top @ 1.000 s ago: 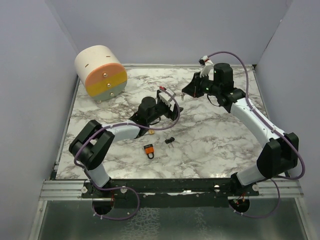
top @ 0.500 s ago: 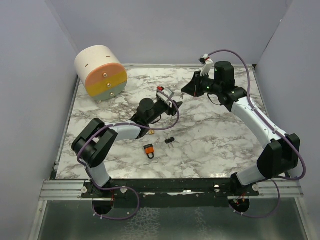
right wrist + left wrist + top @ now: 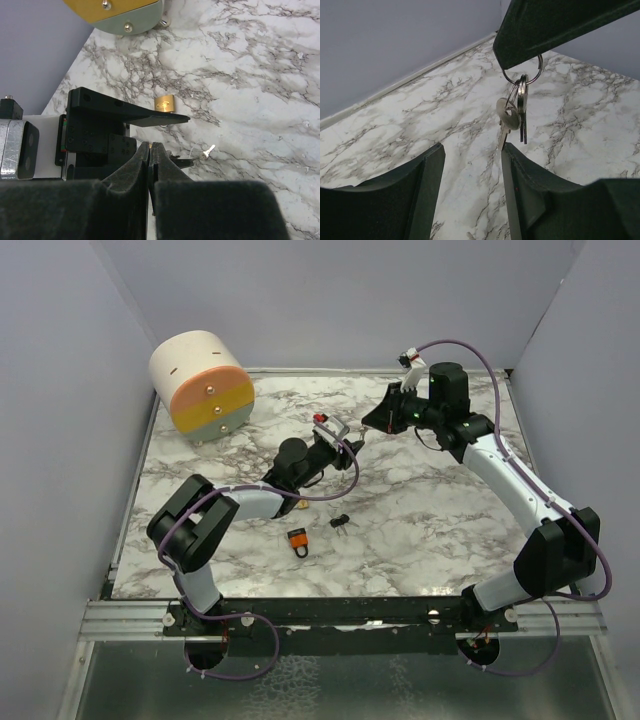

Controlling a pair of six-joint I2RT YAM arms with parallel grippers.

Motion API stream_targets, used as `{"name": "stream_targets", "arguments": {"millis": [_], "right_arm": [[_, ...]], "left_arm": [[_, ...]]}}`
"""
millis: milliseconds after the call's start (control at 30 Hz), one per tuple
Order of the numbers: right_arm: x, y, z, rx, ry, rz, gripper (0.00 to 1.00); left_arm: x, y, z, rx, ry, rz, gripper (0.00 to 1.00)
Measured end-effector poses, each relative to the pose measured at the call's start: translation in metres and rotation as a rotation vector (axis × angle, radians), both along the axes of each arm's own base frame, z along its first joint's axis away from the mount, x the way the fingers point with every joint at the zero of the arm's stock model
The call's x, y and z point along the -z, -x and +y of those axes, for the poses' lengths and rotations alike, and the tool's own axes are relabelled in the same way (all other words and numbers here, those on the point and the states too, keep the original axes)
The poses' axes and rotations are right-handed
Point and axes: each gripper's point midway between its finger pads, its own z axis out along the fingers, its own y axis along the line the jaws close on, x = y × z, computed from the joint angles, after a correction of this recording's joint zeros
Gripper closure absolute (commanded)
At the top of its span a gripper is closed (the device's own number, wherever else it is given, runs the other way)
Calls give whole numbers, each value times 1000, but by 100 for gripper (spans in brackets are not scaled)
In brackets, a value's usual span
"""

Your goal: Unlock with the key

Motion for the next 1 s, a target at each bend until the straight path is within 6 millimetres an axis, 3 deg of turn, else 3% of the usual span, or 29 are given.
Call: {"name": "stream_targets", "arguments": {"millis": [567,1000], "right_arm": [[0,1,0,-3,-1,3,99],[5,2,0,-2,3,13,99]], "left_arm": [[-2,4,-5,23,9,-12,61],[-4,10,-11,58,14,-23,89]]}}
